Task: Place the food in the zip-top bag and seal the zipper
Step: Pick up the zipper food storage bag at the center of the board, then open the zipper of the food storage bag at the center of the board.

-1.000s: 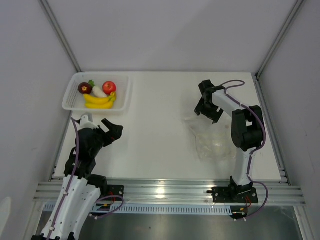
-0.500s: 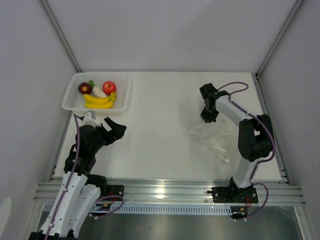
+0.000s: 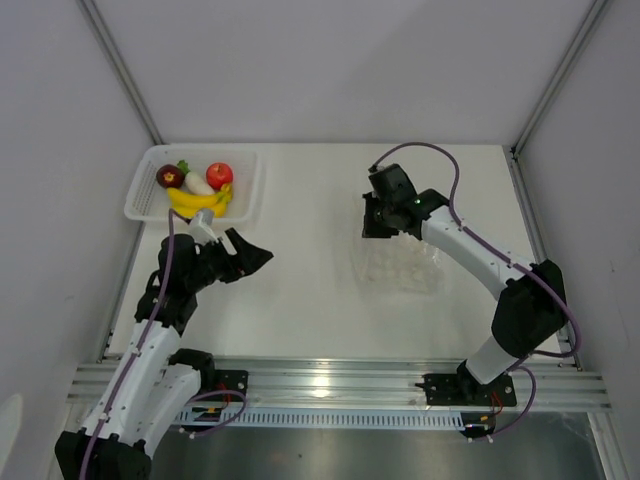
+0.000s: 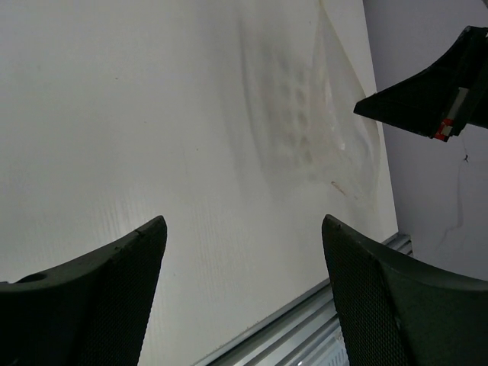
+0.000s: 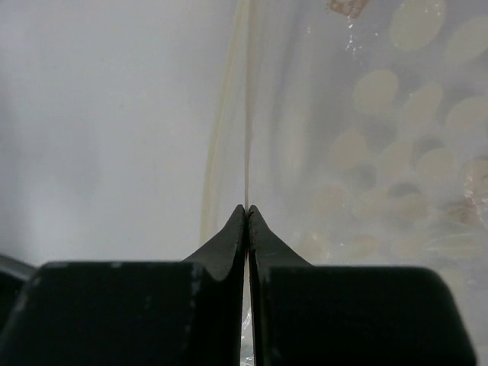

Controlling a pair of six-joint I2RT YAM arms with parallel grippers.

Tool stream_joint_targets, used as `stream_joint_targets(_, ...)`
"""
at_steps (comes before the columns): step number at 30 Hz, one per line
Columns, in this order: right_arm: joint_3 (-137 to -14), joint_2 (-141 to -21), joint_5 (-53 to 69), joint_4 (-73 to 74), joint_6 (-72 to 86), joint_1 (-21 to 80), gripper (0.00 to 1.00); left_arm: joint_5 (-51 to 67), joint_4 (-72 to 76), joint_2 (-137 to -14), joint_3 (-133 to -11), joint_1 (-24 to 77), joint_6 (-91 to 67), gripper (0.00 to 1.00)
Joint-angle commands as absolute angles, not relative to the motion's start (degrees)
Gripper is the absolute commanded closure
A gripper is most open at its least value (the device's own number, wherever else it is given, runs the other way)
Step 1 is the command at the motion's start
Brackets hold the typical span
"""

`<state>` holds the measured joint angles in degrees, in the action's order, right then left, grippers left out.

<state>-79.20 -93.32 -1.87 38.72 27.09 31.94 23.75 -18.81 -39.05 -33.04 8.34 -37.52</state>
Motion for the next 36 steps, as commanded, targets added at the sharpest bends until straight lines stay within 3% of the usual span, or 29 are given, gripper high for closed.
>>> stream_joint_targets(1,-79.64,-89.04,3.77,35.78,20.93,35.32,1.0,29.7,-13.2,-41.3,-32.35,9.66,-37.88,0.16)
stream_joint_targets(12,-70.4,-83.32,7.81,29.53,21.53,40.6,1.0,27.25,-4.49,-54.74,-33.93,22.49,-41.57,0.13)
stream_joint_targets(20,-70.66,-83.32,3.43,30.76,23.29,44.38,1.0,22.77,-0.35,-65.47,-38.58,32.42,-45.26,0.13)
stream_joint_targets(28,-70.58,-82.26,0.27,31.73,25.13,47.63,1.0,23.56,6.25,-75.65,-41.56,36.2,-48.43,0.15)
stream_joint_targets(33,-70.4,-81.04,-2.81,32.08,25.75,47.64,1.0,23.82,7.64,-78.66,-41.49,37.35,-48.78,0.29)
stream_joint_targets(35,-70.84,-80.6,-5.61,32.69,25.66,47.37,1.0,24.08,8.44,-78.92,-40.61,37.53,-48.78,0.43)
stream_joint_targets(36,-71.01,-80.51,-6.67,33.65,25.66,47.29,1.0,24.08,8.35,-78.93,-40.17,37.53,-48.61,0.58)
